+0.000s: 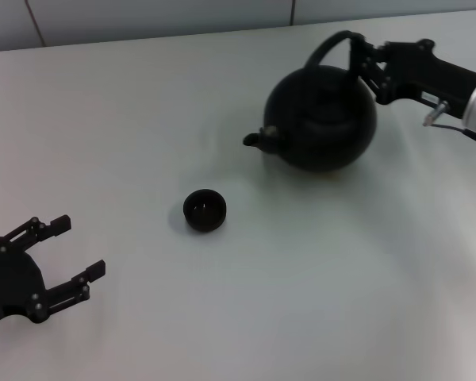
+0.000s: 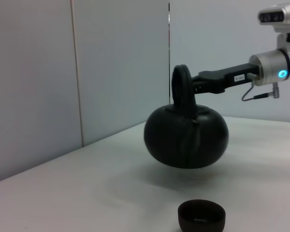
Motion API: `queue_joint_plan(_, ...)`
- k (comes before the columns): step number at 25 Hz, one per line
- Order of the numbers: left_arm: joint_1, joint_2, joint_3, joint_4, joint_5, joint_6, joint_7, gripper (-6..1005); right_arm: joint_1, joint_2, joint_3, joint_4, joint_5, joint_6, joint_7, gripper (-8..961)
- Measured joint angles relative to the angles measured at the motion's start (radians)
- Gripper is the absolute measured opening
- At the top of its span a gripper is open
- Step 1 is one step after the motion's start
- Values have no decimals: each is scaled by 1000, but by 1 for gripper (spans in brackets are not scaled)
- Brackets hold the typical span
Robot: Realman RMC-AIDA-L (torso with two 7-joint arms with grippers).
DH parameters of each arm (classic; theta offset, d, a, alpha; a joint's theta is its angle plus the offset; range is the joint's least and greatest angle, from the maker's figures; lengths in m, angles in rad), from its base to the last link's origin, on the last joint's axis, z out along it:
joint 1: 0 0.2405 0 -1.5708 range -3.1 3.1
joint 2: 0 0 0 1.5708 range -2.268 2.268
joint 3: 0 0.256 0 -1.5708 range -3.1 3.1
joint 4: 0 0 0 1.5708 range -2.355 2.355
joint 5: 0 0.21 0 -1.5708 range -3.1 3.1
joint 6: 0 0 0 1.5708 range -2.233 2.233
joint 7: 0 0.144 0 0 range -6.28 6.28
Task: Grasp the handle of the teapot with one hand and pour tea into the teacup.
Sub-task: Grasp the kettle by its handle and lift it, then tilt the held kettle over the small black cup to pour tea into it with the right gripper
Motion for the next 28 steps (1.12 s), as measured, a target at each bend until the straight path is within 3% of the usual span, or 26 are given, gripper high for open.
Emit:
queue_joint_plan(8, 1, 0, 6, -1, 0, 1, 0, 803, 70, 10, -53, 16, -30, 5, 54, 70)
queue_joint_plan(15, -2, 0, 7, -10, 0, 3, 13, 802, 86, 17, -81, 13, -30, 10, 56, 71)
queue_joint_plan(28, -3, 0, 8, -10, 1, 1, 14, 801, 97, 18, -97, -1, -30, 2, -162, 71)
